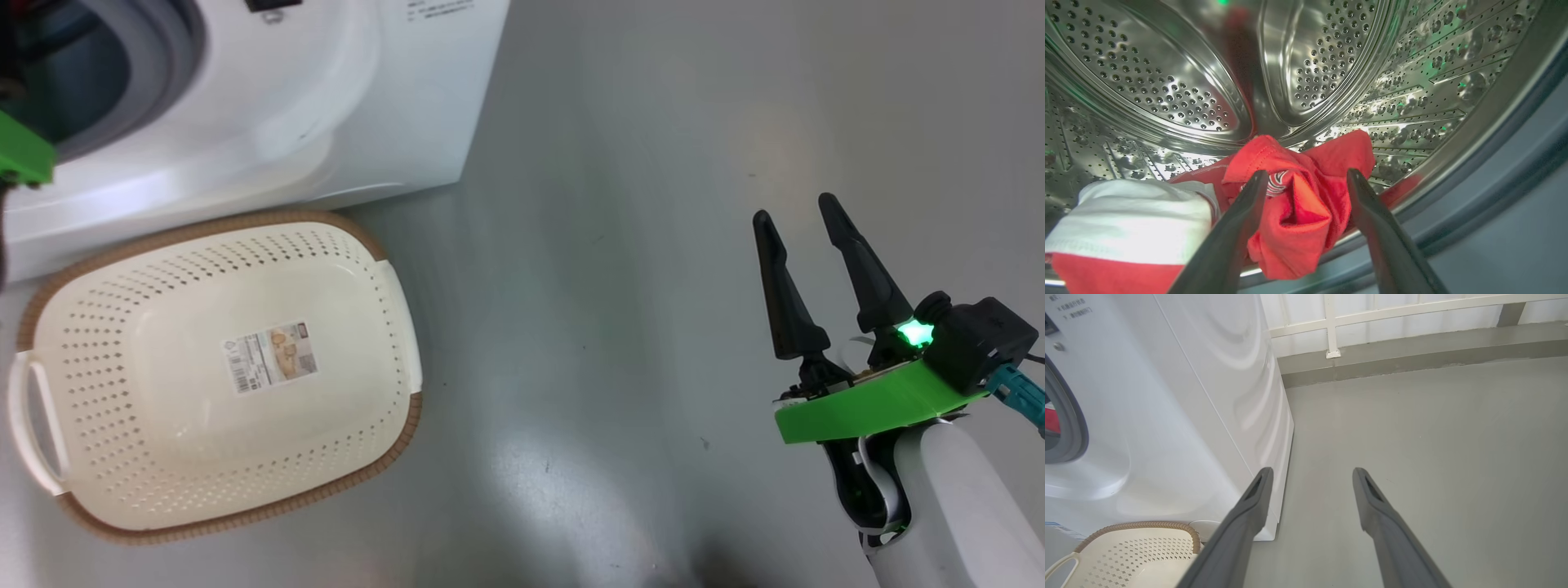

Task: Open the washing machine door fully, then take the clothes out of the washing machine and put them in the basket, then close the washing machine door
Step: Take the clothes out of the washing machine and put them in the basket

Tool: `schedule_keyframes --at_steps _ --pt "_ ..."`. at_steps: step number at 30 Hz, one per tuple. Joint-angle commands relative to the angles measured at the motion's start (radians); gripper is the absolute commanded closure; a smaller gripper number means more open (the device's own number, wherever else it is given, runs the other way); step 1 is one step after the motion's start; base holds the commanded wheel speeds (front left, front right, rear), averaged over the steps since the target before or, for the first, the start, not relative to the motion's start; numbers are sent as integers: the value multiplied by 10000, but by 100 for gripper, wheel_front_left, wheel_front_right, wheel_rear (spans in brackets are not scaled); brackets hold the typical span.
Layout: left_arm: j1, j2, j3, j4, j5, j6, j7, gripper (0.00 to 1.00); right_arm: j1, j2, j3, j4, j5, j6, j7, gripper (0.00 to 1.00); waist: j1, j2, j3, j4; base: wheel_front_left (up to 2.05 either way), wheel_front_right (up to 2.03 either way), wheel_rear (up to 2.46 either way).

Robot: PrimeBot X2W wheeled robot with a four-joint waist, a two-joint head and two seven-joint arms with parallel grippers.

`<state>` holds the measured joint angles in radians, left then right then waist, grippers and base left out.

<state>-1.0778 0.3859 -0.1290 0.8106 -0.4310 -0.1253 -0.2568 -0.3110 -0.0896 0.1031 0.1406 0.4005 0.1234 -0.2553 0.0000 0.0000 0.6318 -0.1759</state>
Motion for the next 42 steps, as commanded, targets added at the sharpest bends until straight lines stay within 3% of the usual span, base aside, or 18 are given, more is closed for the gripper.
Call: schedule_keyframes --at_steps 1,13,14,15,16,27,42 --pt "-164 584 231 -105 26 -54 -49 0 88 -7 194 -265 -101 73 -65 0 0 0 135 -136 0 0 0" --pt "-595 922 -150 507 -321 -54 -49 0 50 54 343 -338 -104 73 -65 0 0 0 348 -366 0 0 0" --pt "-602 925 -187 526 -343 -54 -49 27 46 56 353 -340 -103 73 -65 0 0 0 347 -367 0 0 0" --pt "-614 929 -222 547 -366 -54 -49 69 43 54 357 -341 -102 73 -65 0 0 0 349 -364 0 0 0" --pt "-630 916 -219 563 -426 -54 -49 100 38 49 356 -341 -99 73 -65 0 0 0 347 -357 0 0 0" --pt "-271 601 -40 1 -398 -54 -49 100 -26 17 262 -359 -125 73 -65 0 0 0 135 -98 0 0 0" --pt "1886 -757 1777 -2528 484 -54 -49 100 294 -105 23 -148 -97 73 -65 0 0 0 -952 565 0 0 0"
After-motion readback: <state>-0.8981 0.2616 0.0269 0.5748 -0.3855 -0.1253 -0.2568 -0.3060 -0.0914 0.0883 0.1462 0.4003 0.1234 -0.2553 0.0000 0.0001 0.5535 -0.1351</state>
